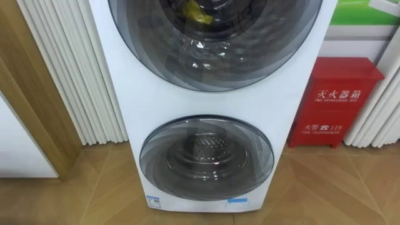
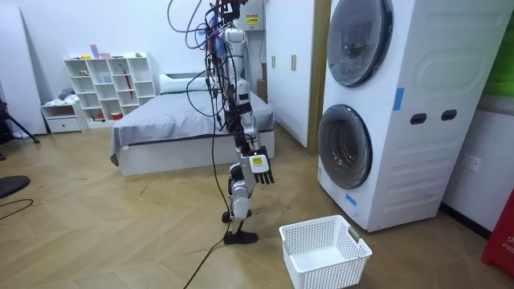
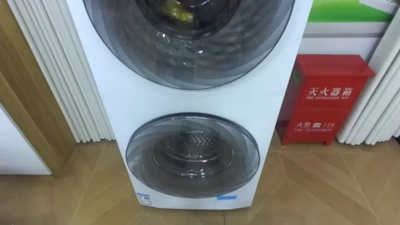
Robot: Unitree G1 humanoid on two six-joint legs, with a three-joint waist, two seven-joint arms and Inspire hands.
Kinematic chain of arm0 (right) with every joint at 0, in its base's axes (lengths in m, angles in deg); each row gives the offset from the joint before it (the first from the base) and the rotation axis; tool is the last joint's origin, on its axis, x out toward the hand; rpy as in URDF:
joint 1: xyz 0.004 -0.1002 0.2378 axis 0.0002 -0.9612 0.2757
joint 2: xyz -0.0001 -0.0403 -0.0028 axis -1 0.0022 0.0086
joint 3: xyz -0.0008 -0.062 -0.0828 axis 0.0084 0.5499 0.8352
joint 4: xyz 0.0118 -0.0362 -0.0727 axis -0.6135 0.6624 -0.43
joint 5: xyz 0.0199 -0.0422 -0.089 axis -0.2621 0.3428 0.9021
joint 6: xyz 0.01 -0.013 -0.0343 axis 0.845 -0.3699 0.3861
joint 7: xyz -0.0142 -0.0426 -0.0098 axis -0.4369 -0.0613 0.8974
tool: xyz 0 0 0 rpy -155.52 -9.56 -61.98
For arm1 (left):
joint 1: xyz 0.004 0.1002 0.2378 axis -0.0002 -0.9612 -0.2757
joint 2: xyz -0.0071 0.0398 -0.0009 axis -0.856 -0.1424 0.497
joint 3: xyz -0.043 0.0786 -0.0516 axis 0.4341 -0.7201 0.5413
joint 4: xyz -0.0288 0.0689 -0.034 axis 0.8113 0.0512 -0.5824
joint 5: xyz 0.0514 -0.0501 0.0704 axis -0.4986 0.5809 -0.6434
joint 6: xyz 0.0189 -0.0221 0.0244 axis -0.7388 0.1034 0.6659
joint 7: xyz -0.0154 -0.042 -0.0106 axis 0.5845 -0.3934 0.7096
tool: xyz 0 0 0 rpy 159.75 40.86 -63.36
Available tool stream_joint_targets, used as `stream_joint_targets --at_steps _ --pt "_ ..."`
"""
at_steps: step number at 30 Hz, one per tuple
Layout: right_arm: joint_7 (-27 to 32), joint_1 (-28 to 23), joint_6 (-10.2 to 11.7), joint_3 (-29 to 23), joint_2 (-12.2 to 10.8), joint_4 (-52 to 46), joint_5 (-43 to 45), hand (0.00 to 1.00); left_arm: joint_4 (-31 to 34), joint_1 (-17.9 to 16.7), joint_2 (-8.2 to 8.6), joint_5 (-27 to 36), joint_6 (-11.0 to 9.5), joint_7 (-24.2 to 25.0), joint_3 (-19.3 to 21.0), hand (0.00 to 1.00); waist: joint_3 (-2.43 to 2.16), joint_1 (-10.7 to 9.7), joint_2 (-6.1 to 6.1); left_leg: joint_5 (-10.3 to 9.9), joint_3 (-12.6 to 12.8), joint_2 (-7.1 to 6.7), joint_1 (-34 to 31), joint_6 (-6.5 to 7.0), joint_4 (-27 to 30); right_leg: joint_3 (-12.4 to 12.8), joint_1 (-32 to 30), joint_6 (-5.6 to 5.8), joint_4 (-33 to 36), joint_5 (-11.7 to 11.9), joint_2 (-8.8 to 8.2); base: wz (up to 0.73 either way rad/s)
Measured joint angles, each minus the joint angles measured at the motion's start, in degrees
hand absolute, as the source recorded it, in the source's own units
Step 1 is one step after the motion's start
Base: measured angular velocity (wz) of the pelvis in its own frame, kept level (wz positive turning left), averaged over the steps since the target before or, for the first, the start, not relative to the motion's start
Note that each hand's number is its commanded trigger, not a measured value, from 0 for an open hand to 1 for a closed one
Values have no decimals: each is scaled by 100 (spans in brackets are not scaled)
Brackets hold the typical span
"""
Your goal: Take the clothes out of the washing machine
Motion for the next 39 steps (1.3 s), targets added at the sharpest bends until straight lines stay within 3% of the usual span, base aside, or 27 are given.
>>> stream_joint_targets --at_steps 14,18,21,27,30,32,35,39 --pt "-5 80 -9 -27 8 -1 6 0 10 19 -22 -5 14 -1 -62 0 -1 -21 -1 -1 -10 0 -31 -1 -4 -19 -25 0 -2 0 -1 0" --pt "60 143 -193 -361 32 -138 -7 0 111 0 -28 -109 92 28 0 0 -30 -29 -35 0 -16 -3 -68 0 8 -31 -51 1 0 0 -10 0" --pt "205 189 -238 -545 107 -784 -21 0 240 -25 -32 -291 95 42 21 0 -17 -22 -30 2 -5 -7 -75 1 23 -19 -59 1 2 1 -15 -3" --pt "478 1116 -230 -1157 295 -1477 -143 0 334 -47 -140 -636 139 83 40 0 22 -55 -143 2 -9 -25 -34 3 29 -12 -21 1 11 1 -14 0" --pt "611 1505 -256 -1387 536 -1976 -284 0 364 -76 -237 -688 248 86 64 0 -14 -54 -216 3 -41 -49 -101 2 94 -31 -76 1 23 0 -16 5" --pt "687 1743 -245 -1498 703 -2278 -443 0 430 -107 -242 -763 291 99 204 0 -4 3 -266 6 -40 -47 -125 2 111 -15 -102 0 23 1 -14 -2" --pt "811 2287 -245 -1527 1011 -2439 -573 0 471 -171 -283 -901 455 129 291 0 -49 46 -335 6 -46 -58 -84 2 119 6 -83 1 17 2 -24 -2" --pt "916 2838 -262 -1524 1073 -2516 -663 0 503 -162 -341 -968 646 161 340 0 -47 39 -399 6 -179 -66 -92 2 120 -23 -53 0 6 2 -19 3"
